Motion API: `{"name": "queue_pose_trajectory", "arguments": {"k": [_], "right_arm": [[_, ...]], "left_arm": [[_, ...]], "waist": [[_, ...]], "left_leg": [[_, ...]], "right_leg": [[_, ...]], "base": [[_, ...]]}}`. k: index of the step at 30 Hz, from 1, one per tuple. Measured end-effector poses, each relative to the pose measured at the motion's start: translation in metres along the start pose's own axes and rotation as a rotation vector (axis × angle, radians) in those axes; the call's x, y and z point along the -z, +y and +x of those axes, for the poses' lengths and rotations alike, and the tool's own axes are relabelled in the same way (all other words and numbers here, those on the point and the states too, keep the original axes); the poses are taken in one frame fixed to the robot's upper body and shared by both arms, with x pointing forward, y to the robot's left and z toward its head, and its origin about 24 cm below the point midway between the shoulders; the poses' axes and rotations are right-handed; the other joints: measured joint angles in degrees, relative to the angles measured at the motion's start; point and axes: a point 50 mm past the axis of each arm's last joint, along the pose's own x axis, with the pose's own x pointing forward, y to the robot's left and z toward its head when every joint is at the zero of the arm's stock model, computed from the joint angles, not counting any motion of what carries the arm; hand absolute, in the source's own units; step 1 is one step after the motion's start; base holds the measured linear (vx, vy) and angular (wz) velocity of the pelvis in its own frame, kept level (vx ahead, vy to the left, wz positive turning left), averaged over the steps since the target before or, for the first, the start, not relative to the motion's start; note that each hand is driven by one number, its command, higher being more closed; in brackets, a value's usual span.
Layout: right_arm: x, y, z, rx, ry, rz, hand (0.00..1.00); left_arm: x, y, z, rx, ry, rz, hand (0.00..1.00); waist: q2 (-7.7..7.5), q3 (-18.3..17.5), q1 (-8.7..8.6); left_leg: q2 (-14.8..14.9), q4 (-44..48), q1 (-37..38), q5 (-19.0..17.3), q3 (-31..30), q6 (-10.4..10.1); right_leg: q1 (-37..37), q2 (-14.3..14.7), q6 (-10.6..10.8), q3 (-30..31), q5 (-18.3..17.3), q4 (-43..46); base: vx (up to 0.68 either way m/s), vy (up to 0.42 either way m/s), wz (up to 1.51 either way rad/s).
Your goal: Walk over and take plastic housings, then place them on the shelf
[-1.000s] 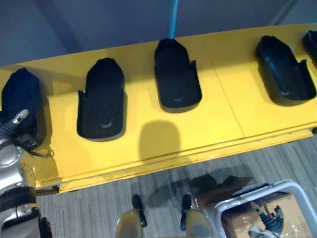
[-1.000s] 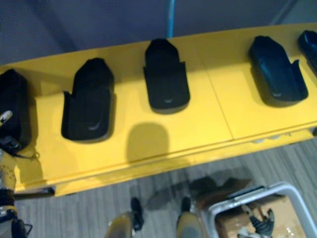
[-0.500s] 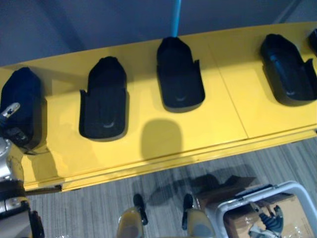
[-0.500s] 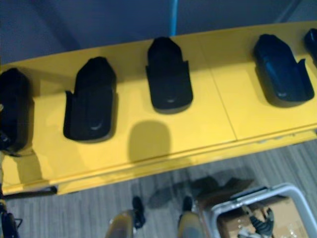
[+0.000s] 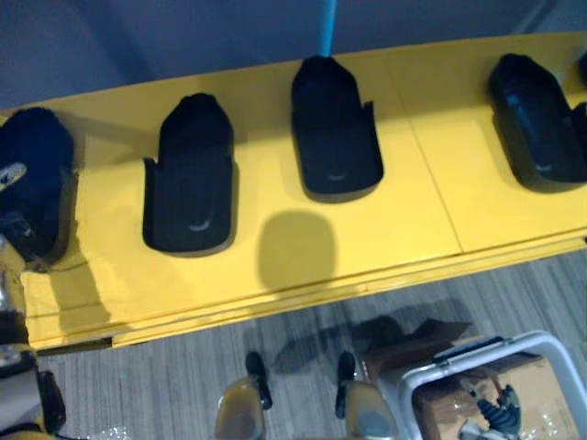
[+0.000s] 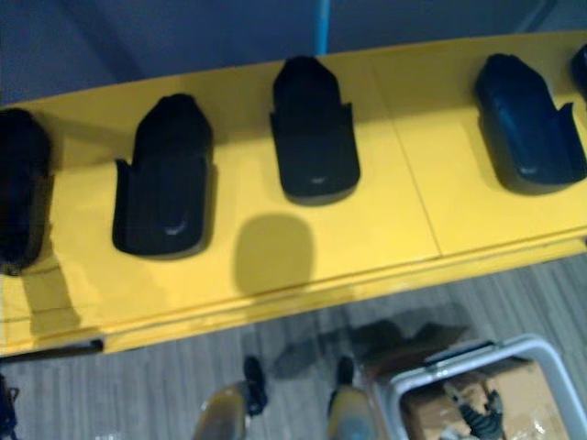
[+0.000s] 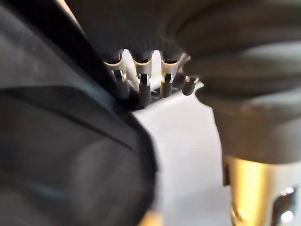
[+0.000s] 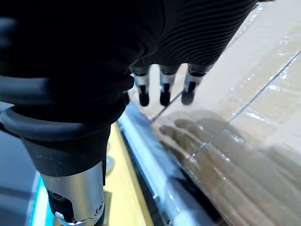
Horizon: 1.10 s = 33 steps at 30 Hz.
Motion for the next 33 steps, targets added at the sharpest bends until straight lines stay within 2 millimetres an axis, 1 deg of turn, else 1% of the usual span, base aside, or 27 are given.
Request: {"name": "queue_pose_trajectory", "arguments": {"k": [2,4,5,6,7,8,10,12,14,16,19,20,21,22,24,25,27,28,30,31,32,33], "right_arm": [[0.001,0.002,-0.002,0.001,-0.006,0.010,0.00],[0.003,0.003,-0.004,0.021,-0.005,0.018,0.00],[0.003,0.002,-0.004,0.028,-0.009,0.018,0.00],[0.003,0.001,-0.005,0.041,-0.018,0.020,0.00],[0.001,0.001,-0.005,0.047,-0.028,0.021,0.00],[0.001,0.001,-0.005,0.051,-0.033,0.020,0.00],[-0.007,0.003,-0.004,0.052,-0.072,0.025,0.00],[-0.015,0.006,-0.003,0.039,-0.111,0.012,0.00],[-0.017,0.012,-0.004,0.018,-0.122,-0.004,0.00],[-0.017,0.017,-0.005,-0.009,-0.127,-0.029,0.00],[-0.017,0.022,-0.005,-0.033,-0.135,-0.053,0.00],[-0.017,0.021,-0.006,-0.032,-0.134,-0.054,0.00],[-0.018,0.022,-0.005,-0.033,-0.137,-0.051,0.00],[-0.018,0.022,-0.005,-0.034,-0.138,-0.051,0.00],[-0.018,0.023,-0.005,-0.037,-0.135,-0.053,0.00],[-0.018,0.023,-0.005,-0.037,-0.134,-0.053,0.00],[-0.017,0.023,-0.005,-0.039,-0.125,-0.058,0.00],[-0.017,0.022,-0.004,-0.041,-0.124,-0.061,0.00],[-0.019,0.022,-0.003,-0.065,-0.130,-0.070,0.00],[-0.022,0.024,-0.002,-0.096,-0.142,-0.086,0.00],[-0.023,0.024,-0.001,-0.108,-0.147,-0.095,0.00],[-0.026,0.025,0.000,-0.125,-0.157,-0.100,0.00]], "left_arm": [[-0.029,-0.010,-0.003,0.045,-0.148,-0.070,0.00],[-0.063,-0.021,-0.014,0.107,-0.335,-0.138,0.00],[-0.070,-0.023,-0.017,0.121,-0.372,-0.155,0.00],[-0.079,-0.027,-0.025,0.145,-0.432,-0.189,0.00],[-0.085,-0.031,-0.034,0.173,-0.480,-0.223,0.00],[-0.086,-0.033,-0.039,0.191,-0.495,-0.237,0.00],[-0.081,-0.036,-0.058,0.246,-0.516,-0.269,0.00],[-0.073,-0.030,-0.065,0.234,-0.502,-0.279,0.00],[-0.065,-0.022,-0.067,0.221,-0.482,-0.270,0.00],[-0.056,-0.012,-0.071,0.189,-0.465,-0.262,0.00],[-0.047,-0.003,-0.074,0.168,-0.436,-0.235,0.00],[-0.042,0.000,-0.077,0.161,-0.418,-0.226,0.00],[-0.036,0.008,-0.080,0.127,-0.396,-0.214,0.00],[-0.032,0.012,-0.081,0.109,-0.383,-0.210,0.00],[-0.016,0.024,-0.087,0.041,-0.305,-0.100,0.00],[-0.012,0.026,-0.088,0.035,-0.282,-0.071,0.00],[0.002,0.032,-0.089,0.001,-0.223,0.073,0.00],[0.006,0.034,-0.089,-0.012,-0.203,0.118,0.00],[0.015,0.038,-0.087,-0.025,-0.161,0.191,0.00],[0.020,0.040,-0.086,-0.031,-0.135,0.237,0.00],[0.022,0.040,-0.087,-0.031,-0.126,0.262,0.00],[0.025,0.042,-0.088,-0.019,-0.116,0.341,0.00]], "waist": [[-0.07,-0.1,0.13],[-0.13,-1.1,0.11],[-0.07,-1.7,0.08],[-0.08,-3.5,0.10],[-0.04,-4.9,0.04],[0.00,-5.6,0.02],[0.33,-8.4,0.16],[0.68,-10.2,0.44],[0.70,-11.3,1.09],[0.49,-13.6,1.79],[0.37,-14.2,2.25],[0.44,-15.1,2.83],[0.53,-15.7,3.10],[0.51,-15.8,3.16],[0.33,-16.1,3.37],[0.27,-16.2,3.51],[-0.12,-16.5,3.79],[-0.14,-16.5,3.84],[0.01,-16.7,3.94],[0.47,-17.1,4.04],[0.42,-17.3,4.07],[0.73,-17.5,4.00]], "left_leg": [[-0.1,-0.4,0.8,0.0,0.0,0.0],[-0.4,-1.9,2.8,0.2,0.1,-0.2],[-0.5,-2.3,3.1,0.3,0.1,-0.3],[-0.8,-3.3,3.4,0.6,0.1,-0.4],[-1.0,-4.5,4.5,0.8,0.1,-0.5],[-1.2,-5.1,5.3,0.9,0.1,-0.6],[-1.4,-7.1,8.0,1.0,0.1,-0.9],[-1.6,-8.3,9.3,1.2,0.1,-1.1],[-1.7,-9.5,10.7,1.4,0.1,-1.4],[-2.1,-10.8,11.2,2.0,0.0,-1.2],[-2.1,-11.7,12.8,2.2,-0.4,-1.1],[-2.1,-11.9,12.8,2.2,-0.7,-1.0],[-2.2,-12.2,12.8,2.5,-0.9,-0.8],[-2.3,-12.5,12.8,2.6,-1.2,-0.8],[-2.9,-13.7,12.8,3.6,-1.9,-0.5],[-3.0,-13.9,12.8,3.9,-2.1,-0.5],[-3.7,-15.2,12.8,5.1,-2.8,-0.2],[-4.0,-15.7,12.8,5.7,-3.1,-0.2],[-4.5,-17.1,12.9,6.8,-3.2,-0.2],[-4.6,-18.4,12.9,7.6,-3.2,-0.2],[-4.8,-19.3,13.1,8.1,-3.2,-0.3],[-4.9,-20.3,13.2,8.7,-3.3,-0.6]], "right_leg": [[1.1,0.0,0.3,-0.1,0.2,-0.9],[3.3,0.0,0.7,-0.2,0.5,-2.7],[3.7,0.0,0.9,-0.3,0.6,-3.2],[4.1,0.0,1.2,-0.4,1.0,-4.4],[5.4,-0.1,1.3,-0.8,1.1,-5.5],[6.3,-0.1,1.3,-1.1,1.1,-6.0],[8.7,0.0,1.3,-1.6,1.2,-7.2],[9.8,0.0,1.3,-1.7,1.2,-7.7],[10.8,0.0,1.3,-1.8,1.2,-8.0],[10.9,-0.3,1.3,-2.1,1.2,-8.1],[12.6,-0.3,1.0,-3.1,1.7,-8.5],[12.7,-0.3,1.0,-3.3,2.3,-8.6],[12.7,-0.3,1.0,-3.4,2.9,-8.7],[12.7,-0.4,0.9,-3.5,2.9,-8.7],[12.7,-0.7,0.6,-4.9,3.4,-8.8],[12.7,-0.8,0.6,-5.0,3.4,-8.8],[12.8,-1.3,0.6,-5.3,3.4,-9.1],[12.9,-1.5,0.6,-5.7,3.4,-9.3],[12.9,-1.7,0.6,-6.2,3.4,-9.8],[12.5,-1.7,0.6,-6.2,3.4,-10.0],[12.5,-1.7,0.6,-6.2,3.4,-10.2],[12.5,-1.7,0.5,-6.2,3.2,-10.6]], "base": [[0.02,-0.003,0.00],[0.06,-0.013,-0.01],[0.08,-0.018,0.02],[0.11,-0.017,0.06],[0.13,-0.016,0.05],[0.15,-0.012,0.07],[0.14,-0.007,0.04],[0.11,0.002,0.02],[0.07,0.008,0.02],[0.05,0.020,0.08],[0.02,0.025,0.10],[-0.01,0.045,0.09],[-0.02,0.045,0.10],[-0.03,0.040,0.17],[-0.05,0.030,0.20],[-0.07,0.023,0.14],[-0.09,0.014,0.17],[-0.09,0.002,0.18],[-0.11,-0.011,0.09],[-0.12,-0.018,0.03],[-0.11,-0.023,0.06],[-0.11,-0.032,-0.02]]}}
